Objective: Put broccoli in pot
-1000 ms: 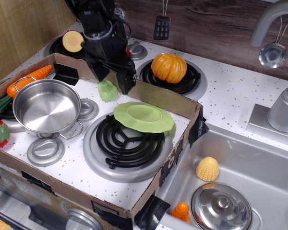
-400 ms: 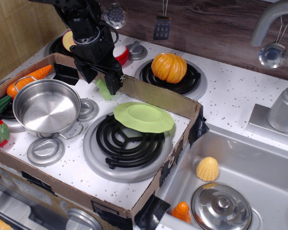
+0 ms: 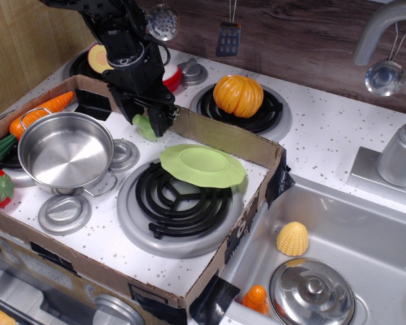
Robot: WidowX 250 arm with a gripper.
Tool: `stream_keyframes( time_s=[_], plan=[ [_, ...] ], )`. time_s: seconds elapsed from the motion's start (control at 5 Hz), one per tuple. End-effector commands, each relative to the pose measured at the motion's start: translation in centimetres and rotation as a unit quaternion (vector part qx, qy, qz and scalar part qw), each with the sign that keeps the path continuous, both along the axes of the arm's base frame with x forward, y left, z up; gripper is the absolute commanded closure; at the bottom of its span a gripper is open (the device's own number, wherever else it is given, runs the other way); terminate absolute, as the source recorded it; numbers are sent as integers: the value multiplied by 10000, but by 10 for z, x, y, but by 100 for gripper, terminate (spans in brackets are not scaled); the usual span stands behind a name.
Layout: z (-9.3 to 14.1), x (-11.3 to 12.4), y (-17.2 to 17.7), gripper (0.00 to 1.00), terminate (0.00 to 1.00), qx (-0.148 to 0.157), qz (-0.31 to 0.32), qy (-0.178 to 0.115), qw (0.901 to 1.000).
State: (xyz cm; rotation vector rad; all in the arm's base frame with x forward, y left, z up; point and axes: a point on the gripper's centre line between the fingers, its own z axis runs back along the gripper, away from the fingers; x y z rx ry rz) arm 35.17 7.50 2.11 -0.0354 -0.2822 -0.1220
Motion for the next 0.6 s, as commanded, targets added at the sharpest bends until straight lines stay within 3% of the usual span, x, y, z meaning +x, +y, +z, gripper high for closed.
stream_keyframes(
  time_s=[0.0, 0.4],
  plan=[
    [4, 13, -1, 100, 0, -50, -37, -200, 9998],
    [18, 8, -6, 100, 0, -1, -15, -167, 9999]
  ],
)
